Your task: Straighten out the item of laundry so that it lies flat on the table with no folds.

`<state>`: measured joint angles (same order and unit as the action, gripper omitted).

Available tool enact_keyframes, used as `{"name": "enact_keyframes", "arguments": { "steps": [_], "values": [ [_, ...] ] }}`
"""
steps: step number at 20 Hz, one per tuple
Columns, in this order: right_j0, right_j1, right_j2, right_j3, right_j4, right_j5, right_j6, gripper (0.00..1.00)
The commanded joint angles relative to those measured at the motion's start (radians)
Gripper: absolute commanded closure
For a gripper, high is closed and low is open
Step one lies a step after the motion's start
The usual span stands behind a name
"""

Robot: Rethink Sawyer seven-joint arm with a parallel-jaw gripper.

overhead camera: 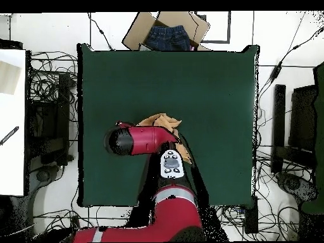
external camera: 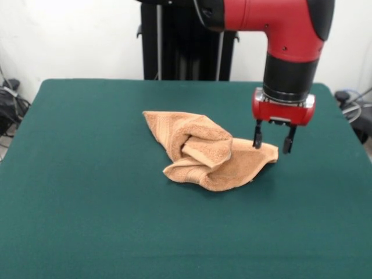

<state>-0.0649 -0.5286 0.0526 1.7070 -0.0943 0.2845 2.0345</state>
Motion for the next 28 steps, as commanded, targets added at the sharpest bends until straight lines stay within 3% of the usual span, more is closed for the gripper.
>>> {"name": "enact_keyframes", "arguments": {
  "steps": [1,16,28],
  "values": [
    [-0.029,0.079,0.013,-0.048,0.019,0.054,0.095,0.0],
    [-0.034,0.09,0.01,-0.059,0.015,0.051,0.098,0.0],
    [0.059,0.081,-0.063,-0.065,0.062,0.073,0.188,0.0]
  ]
}}
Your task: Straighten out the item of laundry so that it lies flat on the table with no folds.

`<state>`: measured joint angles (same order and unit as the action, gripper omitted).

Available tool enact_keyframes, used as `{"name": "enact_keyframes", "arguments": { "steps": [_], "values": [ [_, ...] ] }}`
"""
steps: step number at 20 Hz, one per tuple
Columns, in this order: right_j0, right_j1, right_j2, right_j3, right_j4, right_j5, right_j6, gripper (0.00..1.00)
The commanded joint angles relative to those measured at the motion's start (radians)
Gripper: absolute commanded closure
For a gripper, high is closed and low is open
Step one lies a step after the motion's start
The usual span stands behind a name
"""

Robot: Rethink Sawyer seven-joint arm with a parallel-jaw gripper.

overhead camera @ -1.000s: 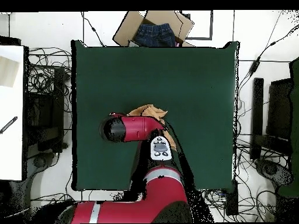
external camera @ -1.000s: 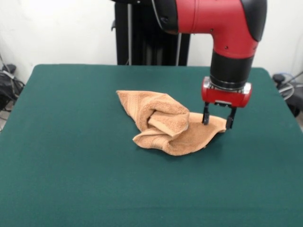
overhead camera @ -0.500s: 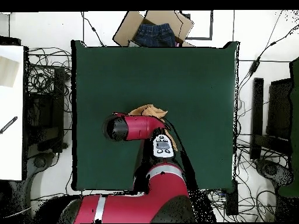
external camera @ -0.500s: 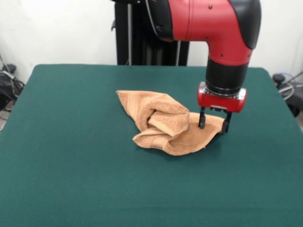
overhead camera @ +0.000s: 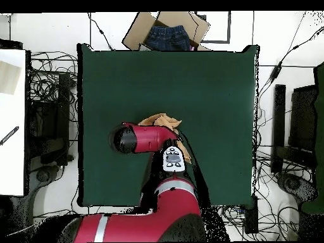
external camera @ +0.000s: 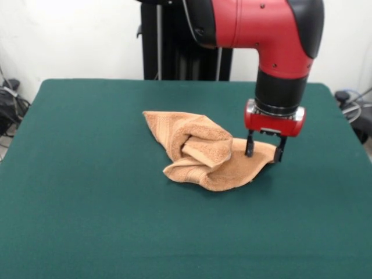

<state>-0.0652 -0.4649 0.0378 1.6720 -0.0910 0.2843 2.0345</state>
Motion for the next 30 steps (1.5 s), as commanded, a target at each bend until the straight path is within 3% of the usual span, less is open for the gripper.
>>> {"name": "enact_keyframes", "arguments": {
  "steps": [1,30],
  "values": [
    [0.064,0.021,-0.054,-0.036,0.062,0.073,0.188,0.0],
    [0.033,0.019,-0.035,-0.012,0.066,0.045,0.144,0.0]
  ]
}}
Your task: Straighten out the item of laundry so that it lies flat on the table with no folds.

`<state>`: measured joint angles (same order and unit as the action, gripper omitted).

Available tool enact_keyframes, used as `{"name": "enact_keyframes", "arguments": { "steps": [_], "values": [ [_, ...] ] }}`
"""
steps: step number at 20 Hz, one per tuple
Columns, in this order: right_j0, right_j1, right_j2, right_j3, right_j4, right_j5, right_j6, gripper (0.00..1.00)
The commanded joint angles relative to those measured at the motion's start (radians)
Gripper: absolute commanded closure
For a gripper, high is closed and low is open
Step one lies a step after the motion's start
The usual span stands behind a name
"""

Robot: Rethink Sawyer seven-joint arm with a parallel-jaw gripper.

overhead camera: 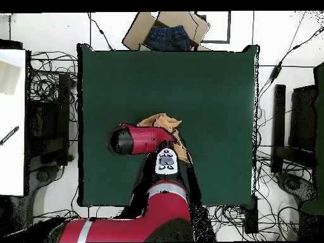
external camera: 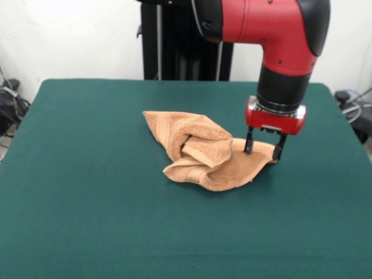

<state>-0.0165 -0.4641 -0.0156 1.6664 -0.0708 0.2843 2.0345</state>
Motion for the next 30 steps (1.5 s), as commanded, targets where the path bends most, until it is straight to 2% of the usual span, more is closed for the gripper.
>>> {"name": "enact_keyframes", "arguments": {
  "steps": [1,9,16,23,30],
  "values": [
    [-0.014,0.019,0.016,-0.007,0.046,0.047,0.145,0.0],
    [0.011,0.023,-0.007,-0.017,0.052,0.057,0.164,0.0],
    [0.055,0.071,-0.037,-0.07,0.064,0.067,0.181,0.0],
    [0.092,0.08,-0.07,-0.096,0.096,0.098,0.194,0.0],
    [0.08,0.092,-0.068,-0.102,0.101,0.088,0.162,0.0]
  ]
}}
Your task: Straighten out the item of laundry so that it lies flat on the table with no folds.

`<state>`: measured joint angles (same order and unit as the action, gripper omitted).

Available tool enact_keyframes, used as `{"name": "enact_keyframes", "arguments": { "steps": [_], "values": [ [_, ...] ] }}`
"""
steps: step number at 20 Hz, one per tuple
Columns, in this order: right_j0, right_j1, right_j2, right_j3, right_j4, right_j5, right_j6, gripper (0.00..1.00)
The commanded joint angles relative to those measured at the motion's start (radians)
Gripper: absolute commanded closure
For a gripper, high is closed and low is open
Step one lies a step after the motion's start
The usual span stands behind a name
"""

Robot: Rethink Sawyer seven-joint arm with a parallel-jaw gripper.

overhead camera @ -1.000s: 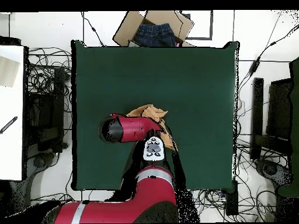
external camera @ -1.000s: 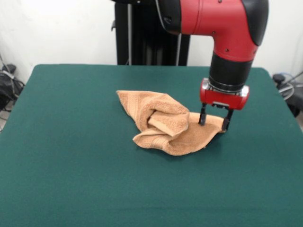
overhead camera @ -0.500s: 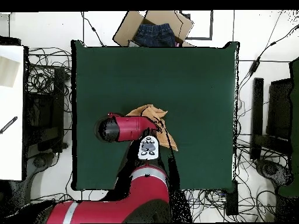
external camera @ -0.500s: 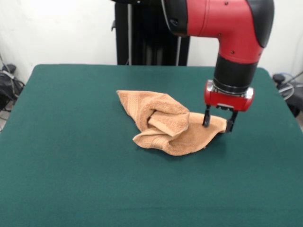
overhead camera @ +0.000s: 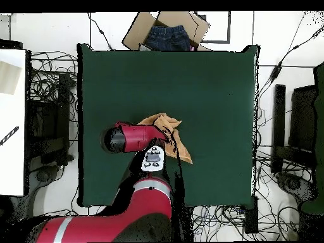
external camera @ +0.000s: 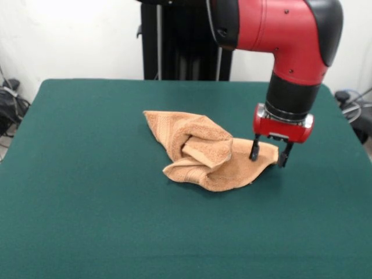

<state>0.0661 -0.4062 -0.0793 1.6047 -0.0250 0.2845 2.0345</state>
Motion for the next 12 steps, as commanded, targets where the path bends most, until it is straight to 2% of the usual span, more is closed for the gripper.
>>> {"name": "enact_keyframes", "arguments": {
  "steps": [1,3,12],
  "values": [
    [-0.011,0.035,0.006,-0.039,0.055,0.085,0.155,0.0],
    [-0.036,0.041,0.037,-0.035,0.051,0.067,0.134,0.0],
    [-0.027,0.017,0.023,-0.016,0.046,0.068,0.142,0.0]
  ]
}}
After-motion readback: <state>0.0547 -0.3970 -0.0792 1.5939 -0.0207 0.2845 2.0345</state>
